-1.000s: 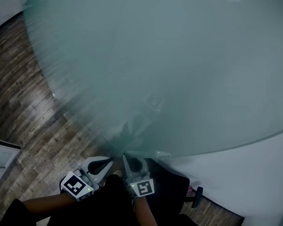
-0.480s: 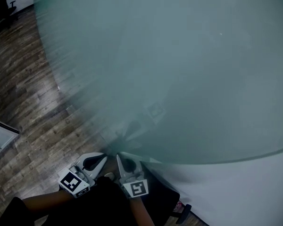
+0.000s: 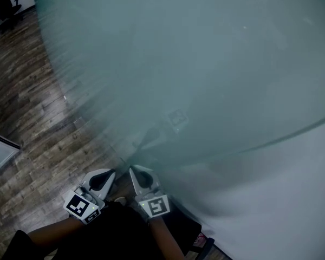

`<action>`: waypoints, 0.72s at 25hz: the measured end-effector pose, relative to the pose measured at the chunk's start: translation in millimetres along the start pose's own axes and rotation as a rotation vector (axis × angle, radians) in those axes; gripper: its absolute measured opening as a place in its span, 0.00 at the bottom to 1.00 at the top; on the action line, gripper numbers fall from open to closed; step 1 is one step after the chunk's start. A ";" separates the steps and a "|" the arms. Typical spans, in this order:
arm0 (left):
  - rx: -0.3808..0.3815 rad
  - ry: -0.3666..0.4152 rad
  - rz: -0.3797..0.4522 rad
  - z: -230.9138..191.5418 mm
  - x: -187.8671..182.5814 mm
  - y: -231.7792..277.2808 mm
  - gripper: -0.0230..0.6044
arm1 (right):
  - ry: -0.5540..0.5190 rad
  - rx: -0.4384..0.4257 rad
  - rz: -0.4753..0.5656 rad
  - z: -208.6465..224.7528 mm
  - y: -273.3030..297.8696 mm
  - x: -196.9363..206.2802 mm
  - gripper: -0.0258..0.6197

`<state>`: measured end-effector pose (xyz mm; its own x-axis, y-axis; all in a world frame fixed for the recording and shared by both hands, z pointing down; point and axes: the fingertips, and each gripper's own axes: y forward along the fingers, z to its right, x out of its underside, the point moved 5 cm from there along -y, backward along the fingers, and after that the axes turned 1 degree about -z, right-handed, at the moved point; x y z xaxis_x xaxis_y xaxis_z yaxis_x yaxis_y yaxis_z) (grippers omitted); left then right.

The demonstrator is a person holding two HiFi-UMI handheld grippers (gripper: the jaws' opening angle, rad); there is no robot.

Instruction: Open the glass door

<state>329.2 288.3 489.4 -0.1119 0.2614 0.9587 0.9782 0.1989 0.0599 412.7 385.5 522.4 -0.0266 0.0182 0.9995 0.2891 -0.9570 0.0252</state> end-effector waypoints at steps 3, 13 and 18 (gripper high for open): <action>-0.046 -0.015 -0.009 -0.7 3.5 -0.3 0.04 | 0.011 -0.002 -0.002 12.9 1.6 -2.2 0.13; -0.141 -0.019 0.027 -10.1 0.8 -2.5 0.04 | 0.012 0.052 -0.003 51.3 2.7 -1.4 0.14; -0.160 -0.013 0.083 -16.0 -6.3 -7.7 0.04 | -0.001 0.068 -0.048 62.3 3.4 3.5 0.15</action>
<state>325.1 270.0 487.4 -0.0307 0.2829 0.9587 0.9994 0.0232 0.0252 473.2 400.4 527.2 -0.0413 0.0633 0.9971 0.3519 -0.9331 0.0738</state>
